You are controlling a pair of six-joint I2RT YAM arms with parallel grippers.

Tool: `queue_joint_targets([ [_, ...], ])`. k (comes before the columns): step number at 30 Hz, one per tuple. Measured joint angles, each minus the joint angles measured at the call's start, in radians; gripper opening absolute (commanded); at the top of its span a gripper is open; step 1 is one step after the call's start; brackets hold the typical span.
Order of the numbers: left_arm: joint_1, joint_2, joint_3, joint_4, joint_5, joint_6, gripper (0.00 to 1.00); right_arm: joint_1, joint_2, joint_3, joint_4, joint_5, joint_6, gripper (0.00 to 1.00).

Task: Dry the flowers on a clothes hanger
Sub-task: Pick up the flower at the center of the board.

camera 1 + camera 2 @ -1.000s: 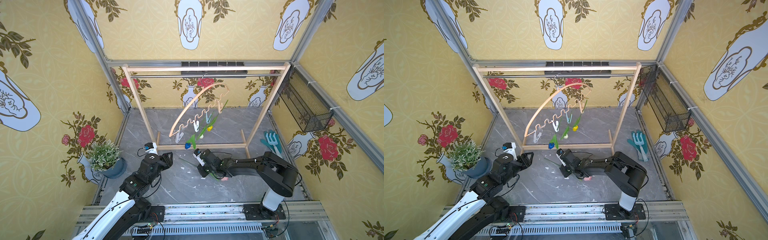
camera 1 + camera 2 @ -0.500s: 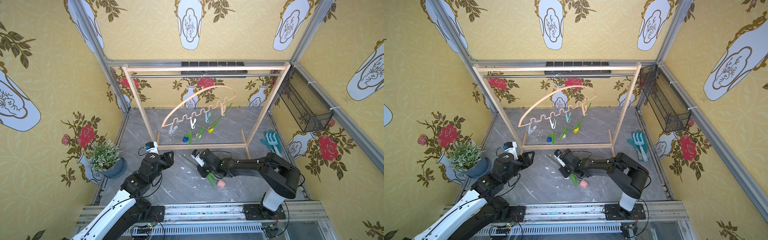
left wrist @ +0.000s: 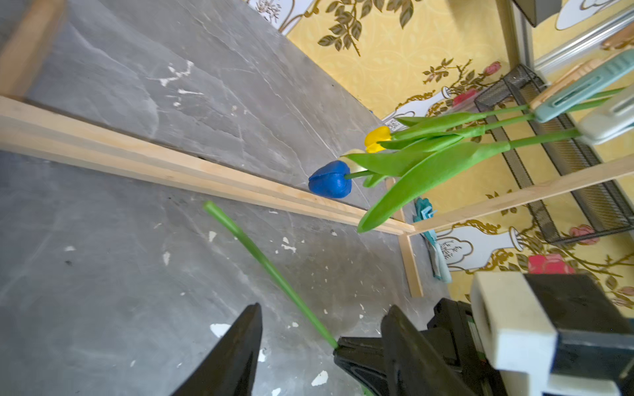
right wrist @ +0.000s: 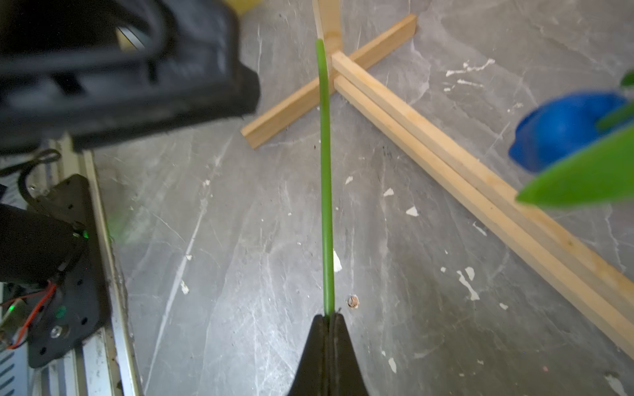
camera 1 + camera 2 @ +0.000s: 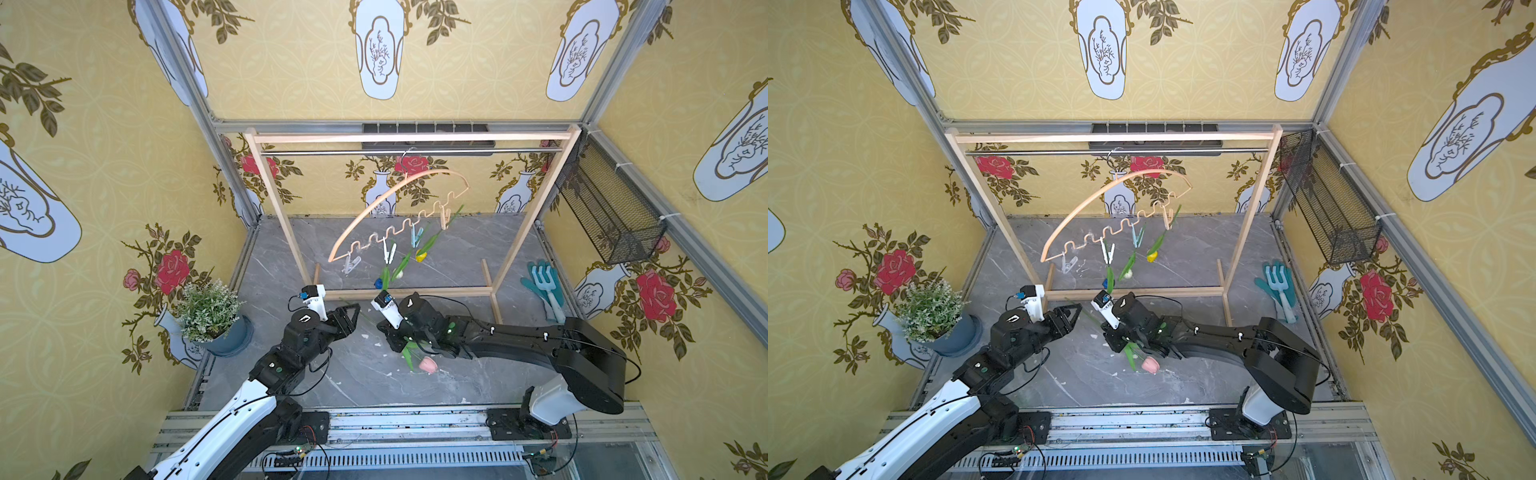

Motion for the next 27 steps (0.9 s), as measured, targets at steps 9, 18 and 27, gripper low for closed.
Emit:
queue_joint_targets([
  [9, 0.0, 0.032, -0.013, 0.081, 0.089, -0.021, 0.49, -0.002, -0.034, 0.003, 0.068, -0.011, 0.065, 0.0],
  [18, 0.0, 0.06, -0.019, 0.113, 0.126, -0.032, 0.34, -0.002, -0.043, 0.002, 0.105, -0.029, 0.095, 0.0],
  [27, 0.0, 0.082, -0.034, 0.169, 0.14, -0.056, 0.19, -0.001, -0.043, 0.002, 0.11, -0.041, 0.113, 0.0],
])
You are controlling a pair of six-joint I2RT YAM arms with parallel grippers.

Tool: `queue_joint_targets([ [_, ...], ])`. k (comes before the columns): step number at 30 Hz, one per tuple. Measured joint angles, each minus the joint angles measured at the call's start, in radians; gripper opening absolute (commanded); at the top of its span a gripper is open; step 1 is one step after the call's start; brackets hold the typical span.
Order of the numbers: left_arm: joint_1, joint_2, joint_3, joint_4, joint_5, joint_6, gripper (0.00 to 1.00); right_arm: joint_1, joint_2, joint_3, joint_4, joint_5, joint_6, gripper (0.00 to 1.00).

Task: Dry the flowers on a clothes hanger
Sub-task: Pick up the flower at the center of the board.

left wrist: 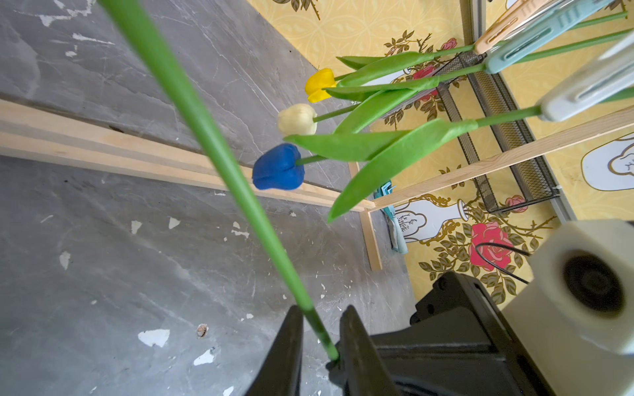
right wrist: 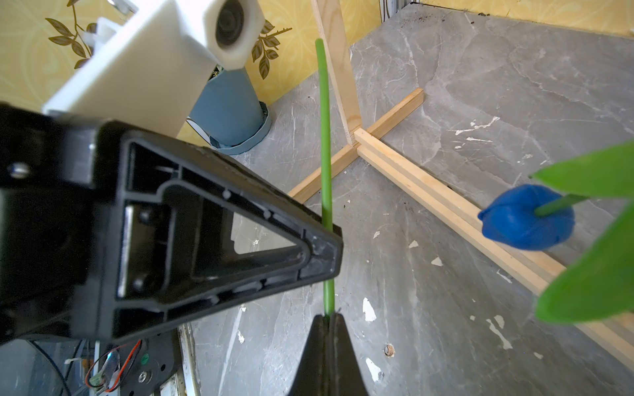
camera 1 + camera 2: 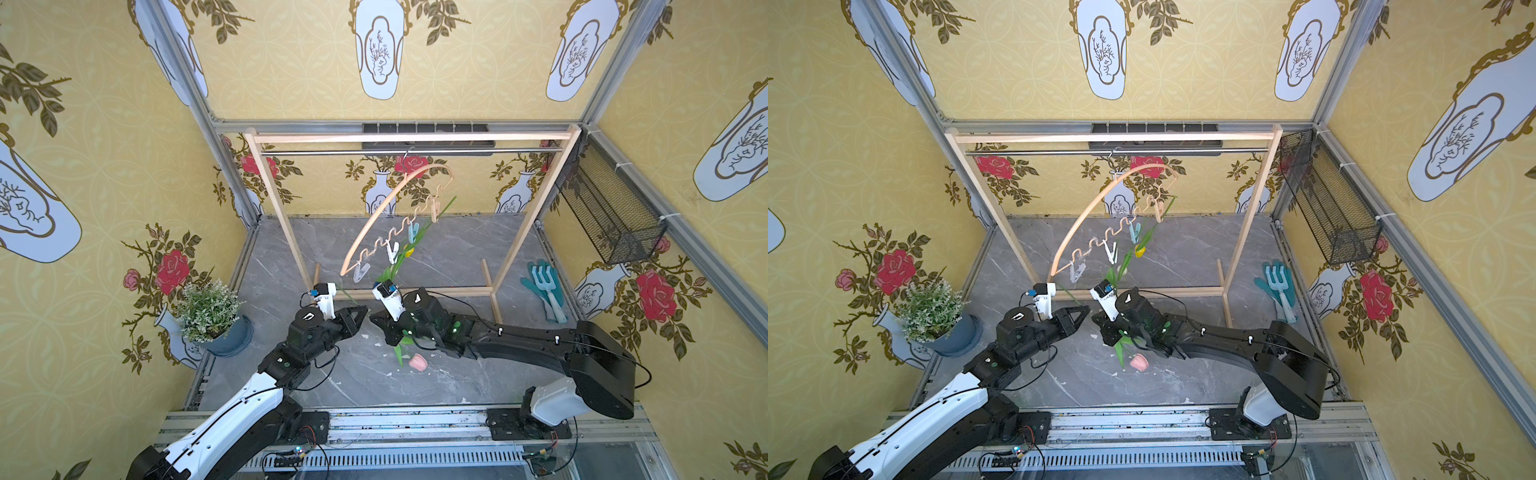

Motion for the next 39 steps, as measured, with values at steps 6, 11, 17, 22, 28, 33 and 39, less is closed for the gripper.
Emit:
queue_joint_targets([
  [6, 0.0, 0.011, -0.006, 0.032, 0.004, -0.022, 0.1, 0.0, -0.005, -0.01, 0.015, -0.004, 0.002, 0.0],
  [11, 0.0, 0.024, -0.01, 0.065, 0.017, -0.035, 0.01, 0.0, -0.011, -0.015, 0.016, 0.0, 0.006, 0.0],
  [17, -0.002, 0.023, -0.015, 0.095, 0.03, -0.047, 0.0, -0.007, -0.04, -0.03, 0.016, -0.002, 0.031, 0.09],
  [22, 0.003, 0.008, -0.005, 0.079, 0.015, -0.023, 0.0, -0.082, -0.099, -0.07, 0.052, -0.091, 0.09, 0.4],
  [28, 0.007, -0.006, 0.01, 0.085, 0.064, 0.041, 0.0, -0.223, -0.136, -0.136, 0.12, -0.369, 0.227, 0.57],
  [33, 0.016, 0.002, 0.01, 0.135, 0.167, 0.09, 0.0, -0.267, -0.137, -0.171, 0.152, -0.564, 0.296, 0.43],
  [39, 0.026, 0.017, 0.01, 0.194, 0.266, 0.106, 0.0, -0.271, -0.147, -0.178, 0.196, -0.665, 0.344, 0.42],
])
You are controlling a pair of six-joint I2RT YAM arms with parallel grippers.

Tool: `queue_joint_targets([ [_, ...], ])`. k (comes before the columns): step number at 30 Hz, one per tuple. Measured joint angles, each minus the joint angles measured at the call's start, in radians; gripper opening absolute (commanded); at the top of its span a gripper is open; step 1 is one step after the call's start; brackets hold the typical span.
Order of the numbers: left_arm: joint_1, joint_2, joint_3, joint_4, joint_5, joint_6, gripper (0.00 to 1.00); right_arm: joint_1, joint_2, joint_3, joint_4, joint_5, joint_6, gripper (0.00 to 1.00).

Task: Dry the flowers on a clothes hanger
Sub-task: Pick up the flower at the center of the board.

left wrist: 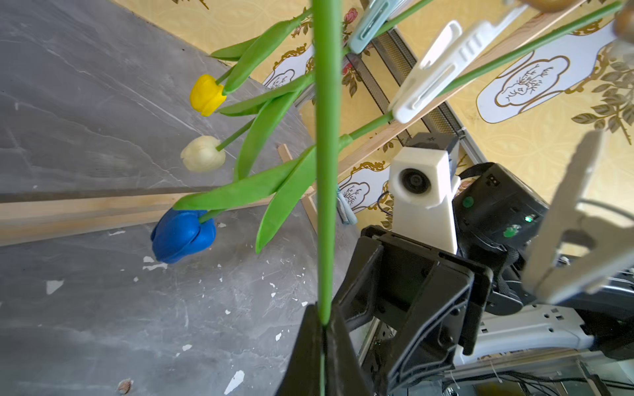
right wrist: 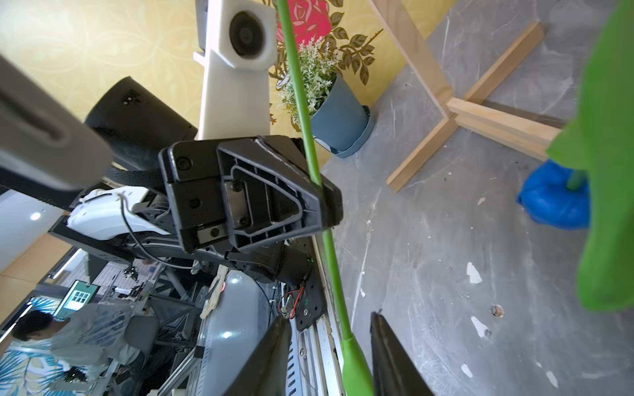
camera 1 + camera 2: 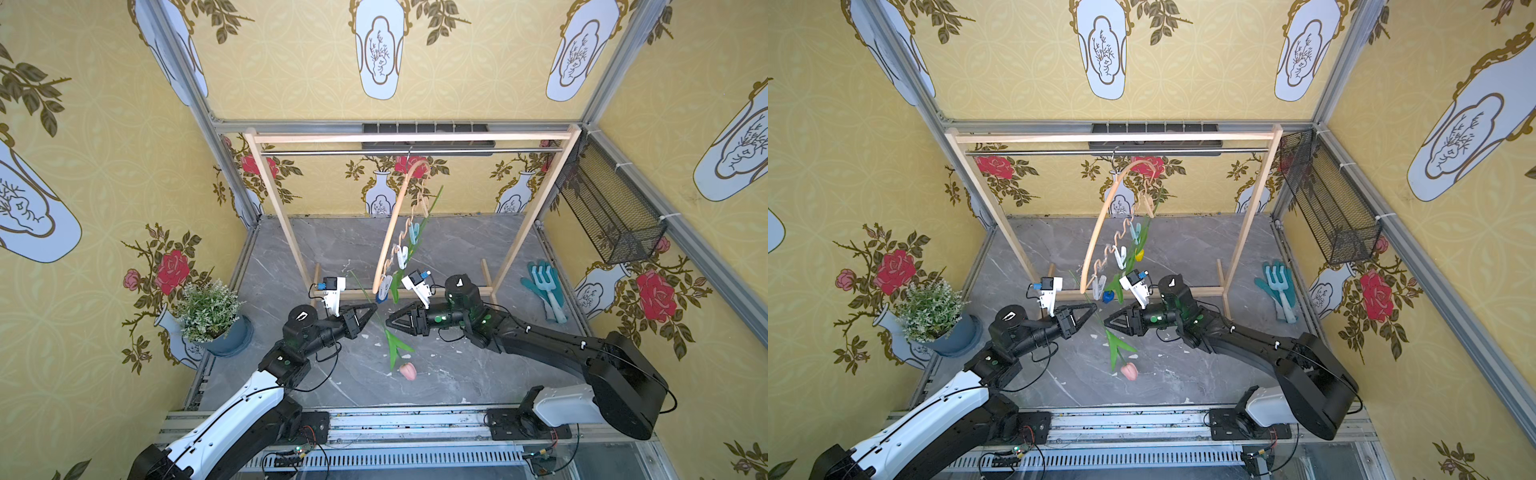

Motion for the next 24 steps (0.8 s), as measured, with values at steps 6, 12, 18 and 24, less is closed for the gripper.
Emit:
queue_joint_targets([
  [6, 0.007, -0.006, -0.006, 0.06, 0.067, -0.004, 0.0, 0.0, 0.001, 0.001, 0.005, -0.026, 0.006, 0.36],
  [12, 0.009, -0.017, -0.011, 0.088, 0.093, -0.019, 0.0, 0.008, 0.005, 0.008, 0.002, -0.028, 0.005, 0.34],
  [18, 0.011, -0.017, -0.012, 0.09, 0.101, -0.026, 0.0, 0.024, 0.007, 0.017, 0.002, -0.029, 0.005, 0.3],
  [24, 0.011, -0.021, -0.012, 0.09, 0.105, -0.029, 0.0, 0.034, 0.01, 0.024, 0.003, -0.028, 0.005, 0.22],
])
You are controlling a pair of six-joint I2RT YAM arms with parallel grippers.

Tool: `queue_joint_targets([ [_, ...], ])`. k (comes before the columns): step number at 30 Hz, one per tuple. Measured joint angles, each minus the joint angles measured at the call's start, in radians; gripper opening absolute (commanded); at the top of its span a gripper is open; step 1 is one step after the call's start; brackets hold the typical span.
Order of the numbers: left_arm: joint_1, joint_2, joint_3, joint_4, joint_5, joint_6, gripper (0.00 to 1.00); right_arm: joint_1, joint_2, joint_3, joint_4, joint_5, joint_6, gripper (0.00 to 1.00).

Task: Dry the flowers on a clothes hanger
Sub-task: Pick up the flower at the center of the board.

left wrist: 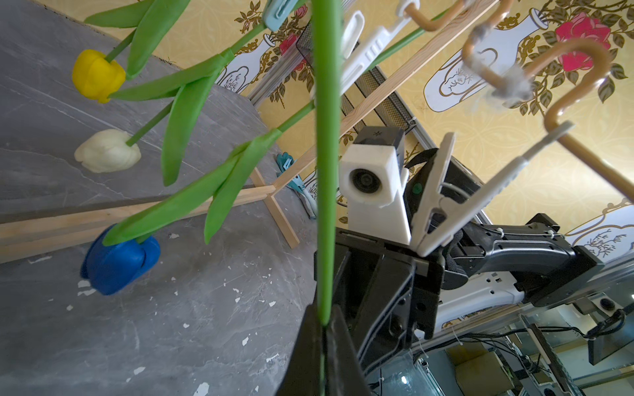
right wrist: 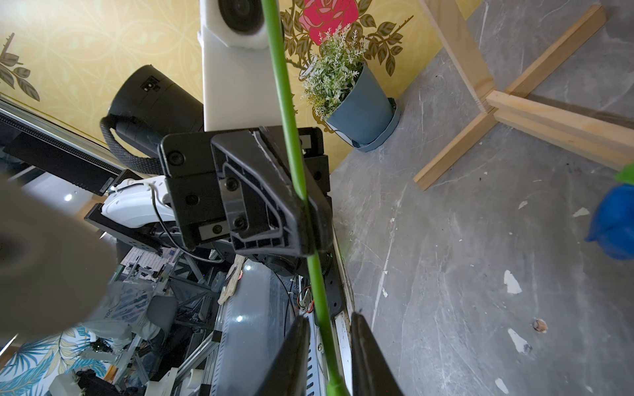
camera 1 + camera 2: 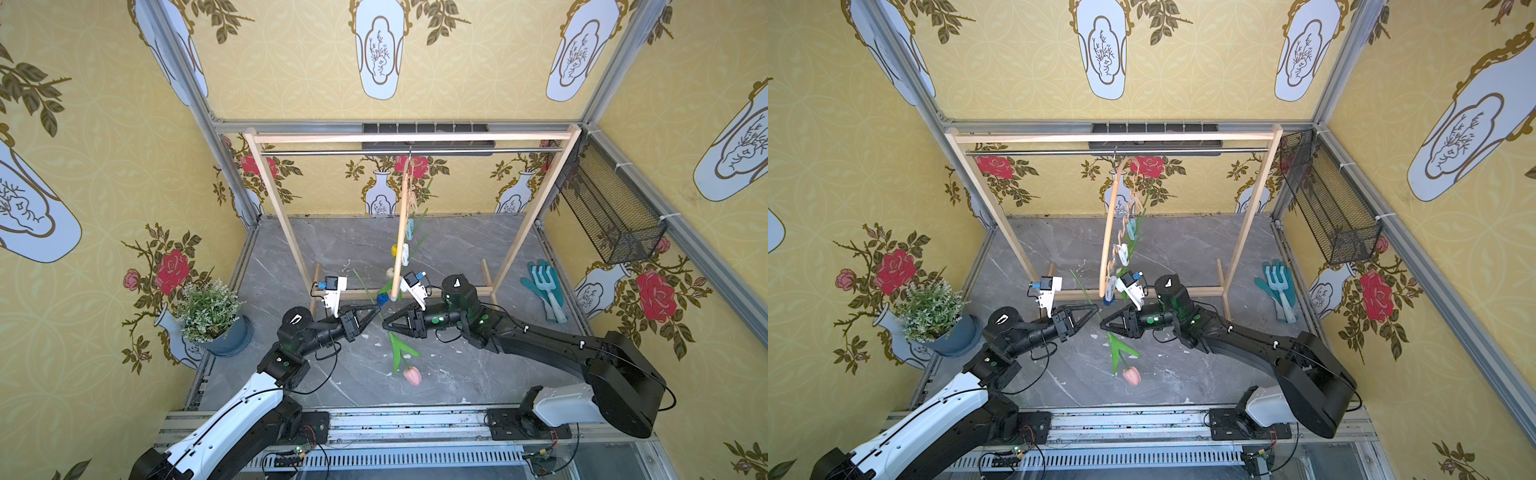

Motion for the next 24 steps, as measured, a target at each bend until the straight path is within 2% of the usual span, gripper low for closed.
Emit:
queue_joint_targets([
  [4, 0.0, -0.004, -0.001, 0.0, 0.004, 0.0, 0.0, 0.001, -0.009, -0.008, -0.003, 0.003, 0.0, 0.21],
  [9, 0.0, -0.006, -0.002, -0.001, 0.007, -0.001, 0.0, 0.002, -0.013, -0.018, -0.004, 0.003, 0.0, 0.15],
  [12, 0.0, -0.003, -0.002, -0.001, 0.006, -0.002, 0.0, 0.004, -0.016, -0.019, -0.004, 0.002, -0.002, 0.01],
  [19, 0.002, 0.014, -0.002, 0.005, 0.005, -0.015, 0.01, 0.007, -0.021, -0.019, -0.011, 0.015, -0.004, 0.0],
  [21, 0.002, 0.021, 0.0, 0.005, 0.003, -0.014, 0.32, 0.008, -0.029, -0.02, -0.023, 0.021, -0.005, 0.0],
  [23, 0.0, 0.02, 0.011, -0.012, -0.013, -0.008, 0.53, 0.008, -0.032, -0.021, -0.027, 0.026, -0.007, 0.0],
  [24, 0.0, 0.017, 0.021, -0.03, -0.024, -0.005, 0.59, 0.008, -0.032, -0.021, -0.028, 0.029, -0.008, 0.0],
])
